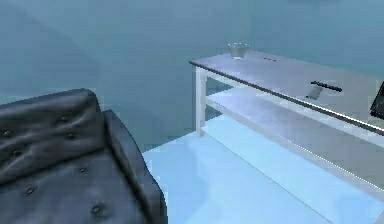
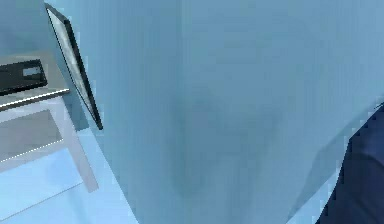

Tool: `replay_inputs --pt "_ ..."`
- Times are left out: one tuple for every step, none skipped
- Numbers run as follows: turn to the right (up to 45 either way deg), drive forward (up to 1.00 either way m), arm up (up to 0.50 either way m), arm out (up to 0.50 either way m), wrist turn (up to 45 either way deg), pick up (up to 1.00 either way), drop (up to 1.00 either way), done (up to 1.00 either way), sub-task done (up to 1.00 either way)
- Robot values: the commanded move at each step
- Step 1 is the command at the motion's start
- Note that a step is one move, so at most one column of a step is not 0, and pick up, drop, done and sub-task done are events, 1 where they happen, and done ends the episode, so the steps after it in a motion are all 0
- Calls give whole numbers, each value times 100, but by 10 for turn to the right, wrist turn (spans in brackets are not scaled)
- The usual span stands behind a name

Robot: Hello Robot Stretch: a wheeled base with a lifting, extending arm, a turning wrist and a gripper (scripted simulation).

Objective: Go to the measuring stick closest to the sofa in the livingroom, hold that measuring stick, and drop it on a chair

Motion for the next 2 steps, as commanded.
replay_inputs --pt "-90 0 0 0 0 0 0 0 0" --pt "0 30 0 0 0 0 0 0 0"
